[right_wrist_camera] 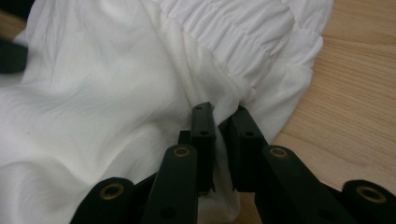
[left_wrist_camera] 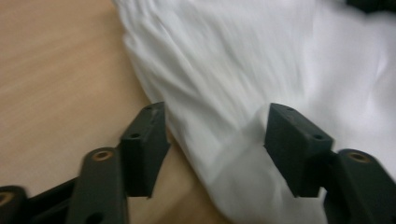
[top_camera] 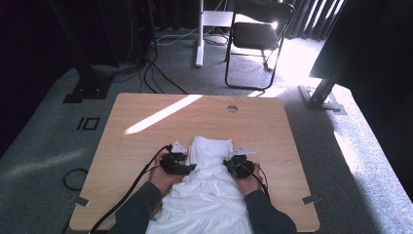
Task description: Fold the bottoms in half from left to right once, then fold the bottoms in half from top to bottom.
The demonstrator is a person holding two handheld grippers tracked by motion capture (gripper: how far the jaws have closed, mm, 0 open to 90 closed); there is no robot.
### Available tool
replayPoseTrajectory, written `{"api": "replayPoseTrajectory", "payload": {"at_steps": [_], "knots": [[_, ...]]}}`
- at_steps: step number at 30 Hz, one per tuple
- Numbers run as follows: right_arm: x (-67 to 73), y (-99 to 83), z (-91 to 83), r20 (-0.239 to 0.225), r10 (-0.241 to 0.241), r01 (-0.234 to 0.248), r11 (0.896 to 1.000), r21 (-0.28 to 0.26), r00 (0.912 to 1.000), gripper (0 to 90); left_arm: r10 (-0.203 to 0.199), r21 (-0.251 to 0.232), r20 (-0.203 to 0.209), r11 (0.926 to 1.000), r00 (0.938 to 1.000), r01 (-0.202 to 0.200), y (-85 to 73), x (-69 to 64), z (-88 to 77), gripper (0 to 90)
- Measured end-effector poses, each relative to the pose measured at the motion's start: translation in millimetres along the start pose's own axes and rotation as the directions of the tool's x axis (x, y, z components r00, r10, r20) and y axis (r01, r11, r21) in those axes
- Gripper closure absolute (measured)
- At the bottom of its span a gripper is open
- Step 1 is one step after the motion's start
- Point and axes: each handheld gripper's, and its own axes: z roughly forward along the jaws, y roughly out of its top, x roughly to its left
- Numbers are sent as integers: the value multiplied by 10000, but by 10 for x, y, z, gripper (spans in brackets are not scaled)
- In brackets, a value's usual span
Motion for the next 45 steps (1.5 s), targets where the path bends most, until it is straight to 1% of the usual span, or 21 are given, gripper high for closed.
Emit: {"api": "replayPoseTrajectory", "payload": {"at_steps": [1,2,3,4,6,9,10,12,16,22,25,28,31,32,35,37,39,40,42,44,45], "knots": [[0,0,1,2,-5,5,10000,-11,10000,818,-99,-242,-10,9997,10000,99,35,28,9,365],[0,0,1,0,-13,13,10000,-15,10000,819,-301,-302,96,9991,9995,304,65,61,24,339],[-2,0,2,-12,-15,15,10000,-14,10000,819,-450,-250,183,9987,9988,454,89,84,53,331],[-3,1,3,-22,-9,9,10000,-16,10000,819,-434,-151,163,9989,9989,436,106,90,92,328],[-4,0,3,-24,-14,14,10000,-21,10000,819,-471,-51,371,9989,9982,473,112,79,160,309],[-9,0,2,-64,29,-29,10000,-19,10000,819,-295,304,343,9991,9990,285,85,32,249,309],[-10,0,2,-75,31,-31,10000,-19,10000,819,-189,248,292,9995,9994,181,80,21,261,306],[-11,0,2,-81,29,-29,10000,-20,10000,819,-231,323,265,9992,9994,222,98,18,269,308],[-16,0,3,-114,50,-50,10000,-30,9999,819,9,424,204,9991,9998,-17,126,-7,298,323],[-45,8,3,-294,144,-143,9999,29,9995,822,55,356,148,9993,9999,-60,139,-25,323,340],[-52,21,4,-346,182,-178,9998,118,9992,824,338,575,-38,9978,9994,-336,165,-50,335,357],[-63,29,6,-354,221,-215,9996,157,9991,826,413,724,-176,9966,9990,-399,201,-77,360,367],[-84,34,0,-327,308,-300,9993,218,9990,825,248,759,-216,9968,9995,-231,231,-92,380,392],[-117,38,-11,-260,456,-450,9987,240,9986,827,240,753,-266,9969,9994,-220,233,-98,382,449],[-170,57,-57,-205,475,-476,9989,-35,9987,826,255,798,-372,9966,9990,-224,235,-105,375,555],[-210,83,-98,-8,536,-536,9984,-201,9986,818,222,838,-415,9963,9989,-187,237,-101,371,621],[-251,109,-121,152,546,-541,9980,-326,9984,782,115,853,-367,9963,9993,-83,241,-90,369,667],[-270,123,-123,176,554,-546,9977,-398,9983,740,136,859,-383,9962,9992,-103,241,-85,369,682],[-304,153,-120,340,573,-554,9971,-530,9978,610,140,869,-358,9962,9993,-108,241,-76,367,694],[-325,184,-131,228,657,-639,9952,-747,9976,477,131,873,-350,9961,9993,-100,242,-74,367,695],[-319,205,-130,358,611,-586,9960,-681,9975,371,140,858,-350,9963,9993,-109,241,-74,368,695]]}}
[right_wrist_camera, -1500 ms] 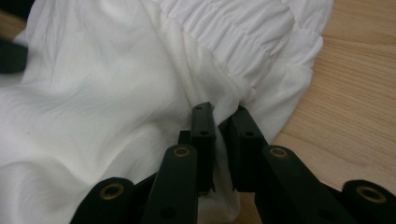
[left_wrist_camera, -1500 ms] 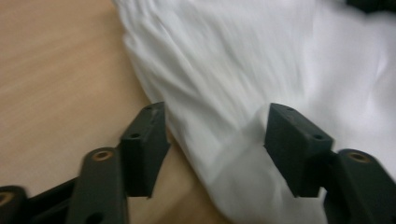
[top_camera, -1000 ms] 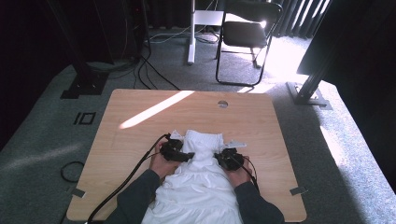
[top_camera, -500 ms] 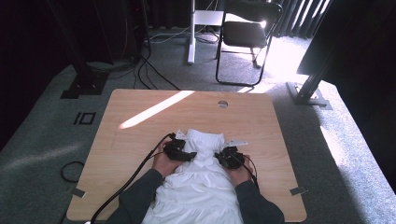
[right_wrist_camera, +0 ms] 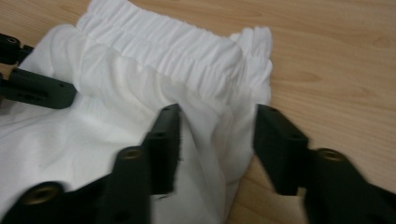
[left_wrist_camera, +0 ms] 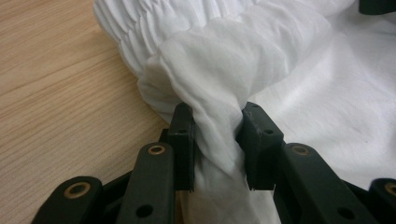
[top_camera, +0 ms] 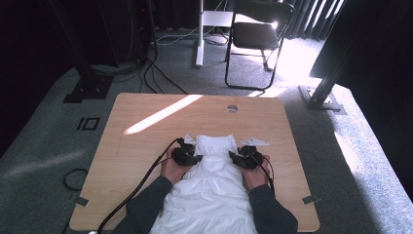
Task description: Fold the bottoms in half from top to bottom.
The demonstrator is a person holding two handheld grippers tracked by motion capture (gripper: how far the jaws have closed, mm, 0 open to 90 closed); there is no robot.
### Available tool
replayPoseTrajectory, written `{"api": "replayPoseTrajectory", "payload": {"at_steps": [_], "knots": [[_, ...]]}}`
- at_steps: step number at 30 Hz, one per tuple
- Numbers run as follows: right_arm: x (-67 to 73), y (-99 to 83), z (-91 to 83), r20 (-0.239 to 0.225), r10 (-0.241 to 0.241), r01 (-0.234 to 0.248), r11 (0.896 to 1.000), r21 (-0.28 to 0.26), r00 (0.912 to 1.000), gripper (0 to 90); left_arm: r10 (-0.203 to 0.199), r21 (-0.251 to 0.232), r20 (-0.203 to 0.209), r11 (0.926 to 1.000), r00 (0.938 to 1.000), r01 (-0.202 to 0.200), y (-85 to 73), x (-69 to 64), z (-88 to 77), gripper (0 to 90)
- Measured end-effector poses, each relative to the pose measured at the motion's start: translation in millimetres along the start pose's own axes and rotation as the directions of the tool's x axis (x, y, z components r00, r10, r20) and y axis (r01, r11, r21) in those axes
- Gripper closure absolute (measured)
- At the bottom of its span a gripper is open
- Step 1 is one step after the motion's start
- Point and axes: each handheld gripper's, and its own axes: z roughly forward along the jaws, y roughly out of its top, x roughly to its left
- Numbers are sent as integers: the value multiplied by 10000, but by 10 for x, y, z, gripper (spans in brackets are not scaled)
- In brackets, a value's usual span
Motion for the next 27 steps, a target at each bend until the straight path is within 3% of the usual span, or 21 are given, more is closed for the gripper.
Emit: {"api": "replayPoseTrajectory", "payload": {"at_steps": [2,5,8,10,12,15,16,17,18,21,22,27], "knots": [[9,38,48,107,-60,57,9995,312,9999,233,13,-24,-9,10000,10000,-13,0,0,3,695],[-16,53,171,342,-95,71,9976,694,9994,158,24,-42,-14,10000,10000,-24,-2,-3,4,694],[-22,44,293,334,-243,205,9940,1078,9991,172,63,-37,-4,10000,10000,-63,-1,-1,5,694],[8,26,339,617,-444,359,9905,1329,9971,258,94,-36,-41,9999,9999,-94,-1,-5,5,698],[45,39,324,307,-723,678,9894,1283,9969,452,35,-20,-138,10000,9999,-35,6,-11,8,717],[104,65,329,73,-791,775,9890,1258,9968,707,-24,16,-71,10000,10000,24,30,-11,27,791],[104,65,329,73,-791,775,9890,1258,9968,707,-24,16,-71,10000,10000,24,30,-11,27,808],[94,84,338,31,-638,629,9893,1314,9980,772,-141,-18,-80,9999,9999,141,58,34,20,808],[22,128,368,-456,9,51,9911,1329,9990,828,-187,-145,-132,9997,9997,185,82,59,4,828],[-24,206,363,-765,114,-22,9929,1186,9970,837,-42,-462,-165,9989,9999,34,155,114,-77,836],[-31,269,337,-820,18,68,9945,1045,9966,838,-58,-935,-201,9956,9998,39,242,164,-175,836],[47,836,43,-698,-961,941,9951,-315,9929,839,-59,-2031,-377,9792,9993,-19,536,315,-522,839]]}}
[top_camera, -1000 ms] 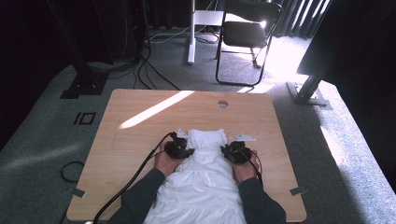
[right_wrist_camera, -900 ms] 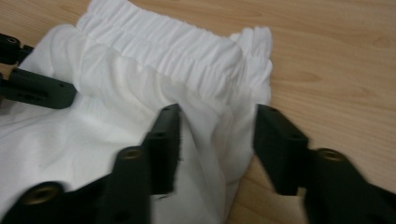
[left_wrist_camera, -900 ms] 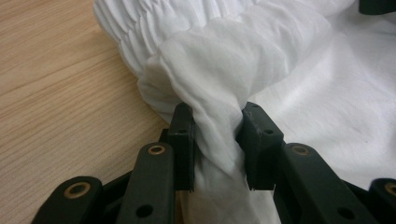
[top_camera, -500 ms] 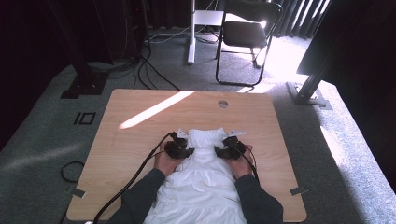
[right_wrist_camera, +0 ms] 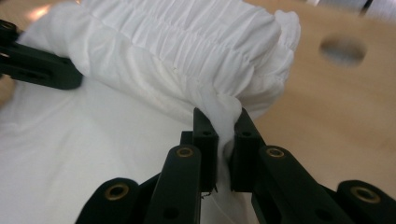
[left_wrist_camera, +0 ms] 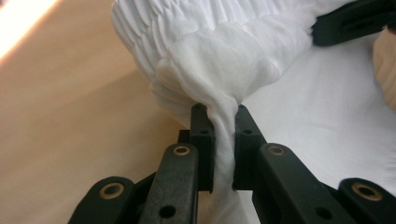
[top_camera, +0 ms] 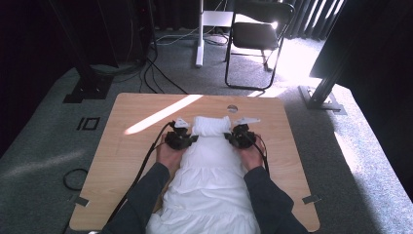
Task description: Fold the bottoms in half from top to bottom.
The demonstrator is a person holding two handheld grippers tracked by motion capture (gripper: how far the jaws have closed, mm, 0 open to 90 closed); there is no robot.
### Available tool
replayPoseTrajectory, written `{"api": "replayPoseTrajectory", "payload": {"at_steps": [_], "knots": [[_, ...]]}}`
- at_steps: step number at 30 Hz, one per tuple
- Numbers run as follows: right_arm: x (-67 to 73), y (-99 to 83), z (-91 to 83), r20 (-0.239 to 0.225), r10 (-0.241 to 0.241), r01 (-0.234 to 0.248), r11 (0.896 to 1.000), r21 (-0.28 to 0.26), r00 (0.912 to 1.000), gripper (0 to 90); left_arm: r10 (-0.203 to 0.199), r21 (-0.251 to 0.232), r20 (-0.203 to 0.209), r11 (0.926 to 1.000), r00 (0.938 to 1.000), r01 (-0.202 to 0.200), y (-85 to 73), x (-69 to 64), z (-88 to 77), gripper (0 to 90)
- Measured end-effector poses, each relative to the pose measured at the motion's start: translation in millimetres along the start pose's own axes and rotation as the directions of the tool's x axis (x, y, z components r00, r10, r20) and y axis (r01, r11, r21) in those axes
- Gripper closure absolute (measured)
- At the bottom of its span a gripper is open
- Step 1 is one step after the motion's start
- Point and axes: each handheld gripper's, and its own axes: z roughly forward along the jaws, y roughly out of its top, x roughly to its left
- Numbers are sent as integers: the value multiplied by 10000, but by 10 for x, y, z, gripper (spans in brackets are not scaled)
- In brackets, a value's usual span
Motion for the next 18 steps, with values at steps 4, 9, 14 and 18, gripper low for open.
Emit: {"api": "replayPoseTrajectory", "payload": {"at_steps": [4,9,14,18], "knots": [[30,368,-202,582,-503,552,9947,-873,9970,839,625,-545,-429,9964,9971,-648,437,-20,-210,839],[-67,627,-505,574,-92,213,9766,-2138,9983,838,1181,-1102,-548,9862,9915,-1235,843,-84,-423,838],[-56,571,-668,425,-363,451,9726,-2283,9984,835,1488,-1125,-306,9821,9884,-1513,806,-207,-511,836],[8,357,-797,96,-546,554,9737,-2209,9985,833,1853,-1166,97,9762,9826,-1829,578,-374,-626,831]]}}
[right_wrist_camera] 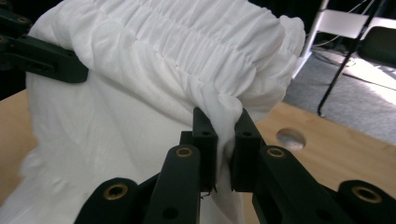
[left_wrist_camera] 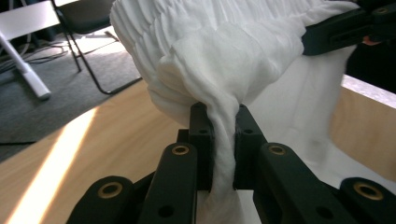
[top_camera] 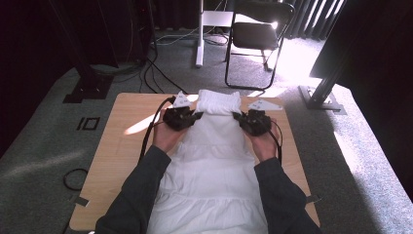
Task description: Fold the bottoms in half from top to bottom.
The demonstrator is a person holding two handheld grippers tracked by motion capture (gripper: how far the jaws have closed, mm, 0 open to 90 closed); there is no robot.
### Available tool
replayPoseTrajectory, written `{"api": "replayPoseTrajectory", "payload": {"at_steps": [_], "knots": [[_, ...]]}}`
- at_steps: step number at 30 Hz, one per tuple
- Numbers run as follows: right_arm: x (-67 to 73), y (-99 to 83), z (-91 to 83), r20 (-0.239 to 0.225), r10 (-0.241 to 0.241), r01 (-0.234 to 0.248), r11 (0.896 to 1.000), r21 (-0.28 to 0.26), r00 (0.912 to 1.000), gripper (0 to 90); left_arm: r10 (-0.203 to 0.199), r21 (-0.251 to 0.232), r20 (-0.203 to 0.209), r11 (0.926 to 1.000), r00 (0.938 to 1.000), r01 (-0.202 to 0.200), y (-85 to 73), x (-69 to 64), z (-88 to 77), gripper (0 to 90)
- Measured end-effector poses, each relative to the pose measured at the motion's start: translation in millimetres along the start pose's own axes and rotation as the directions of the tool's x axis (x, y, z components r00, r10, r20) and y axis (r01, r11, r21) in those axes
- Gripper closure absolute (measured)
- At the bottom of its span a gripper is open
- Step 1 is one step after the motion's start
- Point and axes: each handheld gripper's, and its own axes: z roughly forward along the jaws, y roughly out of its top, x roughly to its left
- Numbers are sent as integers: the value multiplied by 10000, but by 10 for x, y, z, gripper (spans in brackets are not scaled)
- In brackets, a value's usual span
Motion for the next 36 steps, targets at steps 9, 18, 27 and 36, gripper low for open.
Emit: {"api": "replayPoseTrajectory", "payload": {"at_steps": [9,18,27,36], "knots": [[397,-680,-403,-933,-497,562,9960,691,9944,829,321,716,1232,9966,9919,-412,-617,-495,-226,822],[590,-1489,-360,-1397,-7,400,9596,2785,9902,827,1061,3341,1945,9275,9751,-1676,-1183,-882,138,815],[561,-1597,-128,-1323,234,255,9339,3567,9909,825,707,3916,1899,9092,9793,-1416,-1342,-798,418,813],[466,-1558,149,-982,224,181,9192,3934,9949,824,579,3760,1456,9201,9876,-1094,-1306,-600,571,813]]}}
